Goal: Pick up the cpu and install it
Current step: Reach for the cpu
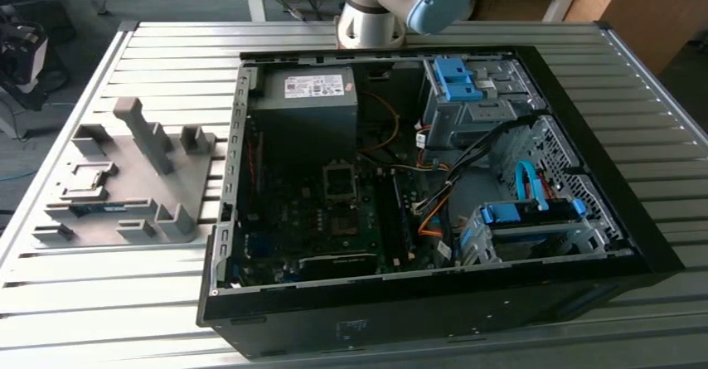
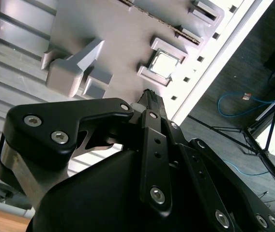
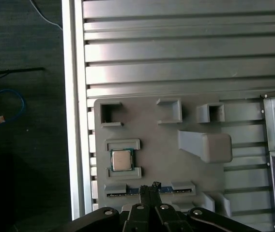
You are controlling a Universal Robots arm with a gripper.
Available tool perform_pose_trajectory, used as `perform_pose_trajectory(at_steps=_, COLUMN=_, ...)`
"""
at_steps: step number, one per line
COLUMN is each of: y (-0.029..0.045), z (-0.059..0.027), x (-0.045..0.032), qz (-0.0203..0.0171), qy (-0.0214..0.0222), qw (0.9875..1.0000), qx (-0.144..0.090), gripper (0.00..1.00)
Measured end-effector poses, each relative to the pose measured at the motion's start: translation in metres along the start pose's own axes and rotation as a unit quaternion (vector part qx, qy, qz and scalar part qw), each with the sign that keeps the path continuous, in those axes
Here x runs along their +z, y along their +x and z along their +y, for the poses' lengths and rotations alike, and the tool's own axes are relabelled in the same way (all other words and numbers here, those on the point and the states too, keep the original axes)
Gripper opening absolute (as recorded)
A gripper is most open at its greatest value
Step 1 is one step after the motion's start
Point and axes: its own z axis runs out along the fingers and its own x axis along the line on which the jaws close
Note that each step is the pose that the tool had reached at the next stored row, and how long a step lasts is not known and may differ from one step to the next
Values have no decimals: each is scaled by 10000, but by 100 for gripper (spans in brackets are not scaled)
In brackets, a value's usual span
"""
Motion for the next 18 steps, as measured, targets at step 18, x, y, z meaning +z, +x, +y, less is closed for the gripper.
perform_pose_trajectory(at_steps=18, y=60, z=-10, x=132, qz=0, qy=6, qw=10000, qx=0, gripper=10)
